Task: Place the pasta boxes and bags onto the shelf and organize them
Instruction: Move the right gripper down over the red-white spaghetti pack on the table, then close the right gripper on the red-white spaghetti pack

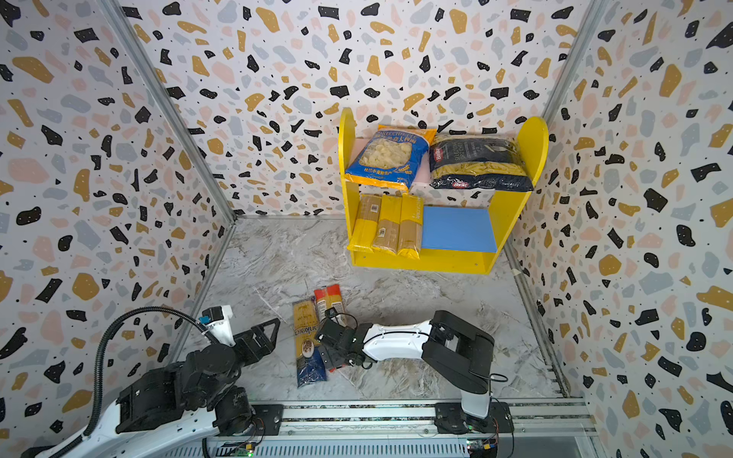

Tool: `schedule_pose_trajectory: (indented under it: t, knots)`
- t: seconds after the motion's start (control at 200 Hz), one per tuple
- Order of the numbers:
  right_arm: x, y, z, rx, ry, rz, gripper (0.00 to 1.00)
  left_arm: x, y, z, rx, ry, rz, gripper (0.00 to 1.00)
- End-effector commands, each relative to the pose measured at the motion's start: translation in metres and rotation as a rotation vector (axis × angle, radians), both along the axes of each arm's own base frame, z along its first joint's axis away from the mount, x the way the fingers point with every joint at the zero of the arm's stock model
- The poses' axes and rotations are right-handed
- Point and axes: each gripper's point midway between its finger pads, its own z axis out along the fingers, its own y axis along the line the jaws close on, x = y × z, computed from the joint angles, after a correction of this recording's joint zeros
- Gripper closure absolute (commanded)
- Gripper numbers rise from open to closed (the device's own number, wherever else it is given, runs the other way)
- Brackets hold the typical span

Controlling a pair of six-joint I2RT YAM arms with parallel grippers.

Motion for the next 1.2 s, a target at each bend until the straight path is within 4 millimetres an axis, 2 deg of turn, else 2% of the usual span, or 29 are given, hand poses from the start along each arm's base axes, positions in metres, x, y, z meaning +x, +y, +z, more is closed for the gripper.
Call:
schedule_pose_trajectory:
  t: [0.0,0.425,0.506,0.716,0.876,1.046,1.191]
  knots:
    - [0.004,0.0,-0.006,-0.024,0.011,0.0,0.05,0.001,0.002,0.009,-0.013,-0.024,0.007,0.0]
    - [0.01,-0.008,-0.033,-0.128,0.031,-0.009,0.07,0.002,0.002,0.01,-0.012,-0.028,0.008,0.0]
    - [0.009,-0.011,-0.037,-0.149,0.038,-0.008,0.15,0.002,0.002,0.011,-0.013,-0.029,0.008,0.0]
    - [0.006,-0.024,-0.044,-0.186,0.043,-0.02,0.47,0.002,0.002,0.011,-0.015,-0.028,0.011,0.01]
    - [0.002,-0.03,-0.04,-0.169,0.049,-0.021,0.69,0.002,0.002,0.01,-0.01,-0.026,0.012,0.0]
    - [-0.005,-0.034,-0.031,-0.059,0.097,-0.017,0.75,0.002,0.002,0.009,-0.005,-0.023,0.012,0.01]
    - [-0.009,-0.038,-0.014,0.09,0.156,-0.017,0.78,0.003,0.0,0.011,-0.005,-0.02,0.01,0.0]
